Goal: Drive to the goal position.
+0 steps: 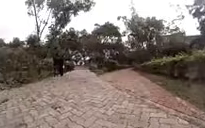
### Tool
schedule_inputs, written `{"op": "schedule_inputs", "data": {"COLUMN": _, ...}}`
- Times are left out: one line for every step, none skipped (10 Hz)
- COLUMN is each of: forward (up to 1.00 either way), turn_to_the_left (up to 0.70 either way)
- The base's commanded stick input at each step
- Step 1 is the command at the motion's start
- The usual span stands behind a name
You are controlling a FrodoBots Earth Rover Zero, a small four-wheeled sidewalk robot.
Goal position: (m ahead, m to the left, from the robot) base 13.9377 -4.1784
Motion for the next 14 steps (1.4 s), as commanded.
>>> {"op": "schedule_inputs", "data": {"forward": 0.7, "turn_to_the_left": 0.0}}
{"op": "schedule_inputs", "data": {"forward": 0.7, "turn_to_the_left": 0.0}}
{"op": "schedule_inputs", "data": {"forward": 0.7, "turn_to_the_left": 0.0}}
{"op": "schedule_inputs", "data": {"forward": 0.7, "turn_to_the_left": 0.0}}
{"op": "schedule_inputs", "data": {"forward": 0.7, "turn_to_the_left": 0.0}}
{"op": "schedule_inputs", "data": {"forward": 0.7, "turn_to_the_left": 0.0}}
{"op": "schedule_inputs", "data": {"forward": 0.7, "turn_to_the_left": -0.04}}
{"op": "schedule_inputs", "data": {"forward": 0.7, "turn_to_the_left": -0.21}}
{"op": "schedule_inputs", "data": {"forward": 0.7, "turn_to_the_left": -0.35}}
{"op": "schedule_inputs", "data": {"forward": 0.7, "turn_to_the_left": -0.35}}
{"op": "schedule_inputs", "data": {"forward": 0.7, "turn_to_the_left": -0.35}}
{"op": "schedule_inputs", "data": {"forward": 0.7, "turn_to_the_left": -0.35}}
{"op": "schedule_inputs", "data": {"forward": 0.7, "turn_to_the_left": -0.35}}
{"op": "schedule_inputs", "data": {"forward": 0.7, "turn_to_the_left": -0.35}}
